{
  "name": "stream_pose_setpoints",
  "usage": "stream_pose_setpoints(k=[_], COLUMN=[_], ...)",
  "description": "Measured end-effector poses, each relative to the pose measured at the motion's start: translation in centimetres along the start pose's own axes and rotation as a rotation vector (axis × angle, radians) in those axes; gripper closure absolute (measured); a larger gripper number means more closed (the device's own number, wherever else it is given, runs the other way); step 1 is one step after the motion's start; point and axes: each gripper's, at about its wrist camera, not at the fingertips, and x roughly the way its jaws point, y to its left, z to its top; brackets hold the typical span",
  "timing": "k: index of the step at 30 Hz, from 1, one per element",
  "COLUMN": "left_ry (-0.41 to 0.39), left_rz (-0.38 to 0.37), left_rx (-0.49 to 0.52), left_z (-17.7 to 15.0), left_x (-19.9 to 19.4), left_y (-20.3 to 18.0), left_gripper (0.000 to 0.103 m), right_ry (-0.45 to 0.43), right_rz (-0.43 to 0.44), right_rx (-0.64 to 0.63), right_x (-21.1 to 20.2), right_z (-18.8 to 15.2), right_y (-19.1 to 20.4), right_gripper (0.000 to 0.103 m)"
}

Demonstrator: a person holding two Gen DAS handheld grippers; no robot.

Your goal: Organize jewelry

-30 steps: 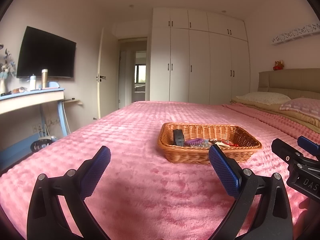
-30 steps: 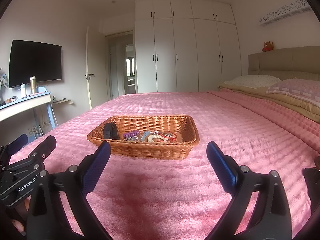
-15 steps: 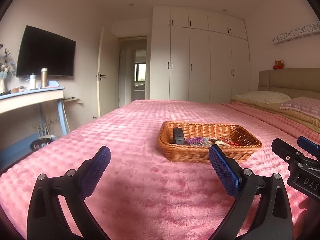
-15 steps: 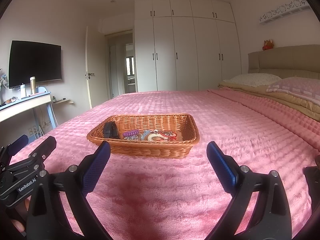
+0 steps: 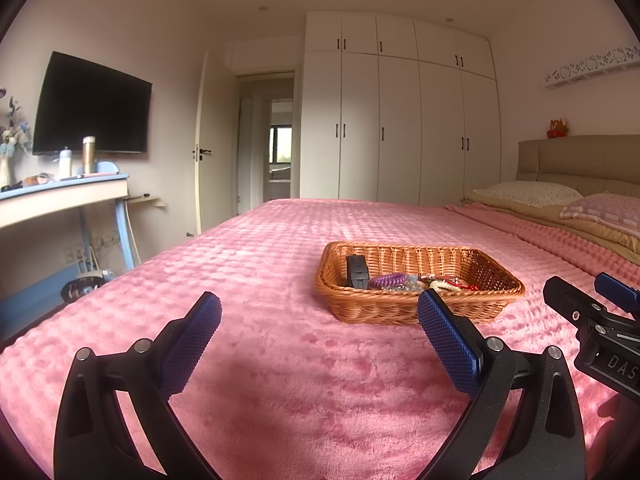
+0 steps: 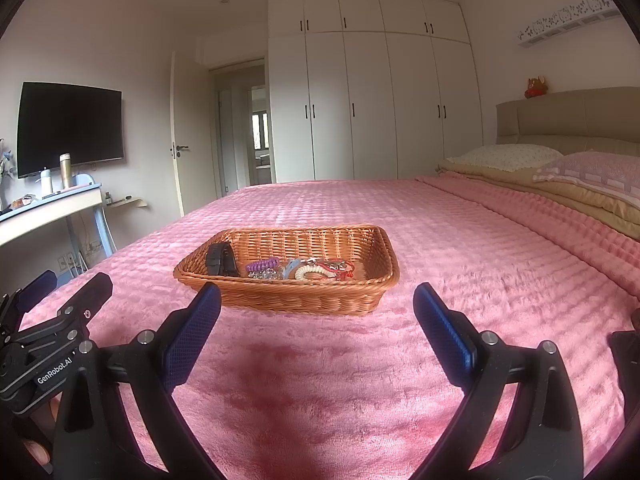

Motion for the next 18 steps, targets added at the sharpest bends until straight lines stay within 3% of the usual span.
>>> stream_pose_setpoints(k=[18], left_ry=[0.015], left_rz=[-0.007], left_rx=[0.017], left_z=[-0.3], left_x=[-0.38], left_y=[-0.28], left_gripper=[0.008], right_ry=[0.003], right_rz=[0.001], right_rx=[0.006], right_x=[0.07], right_z=[-0.08], right_y=[-0.08], right_gripper=[0.011])
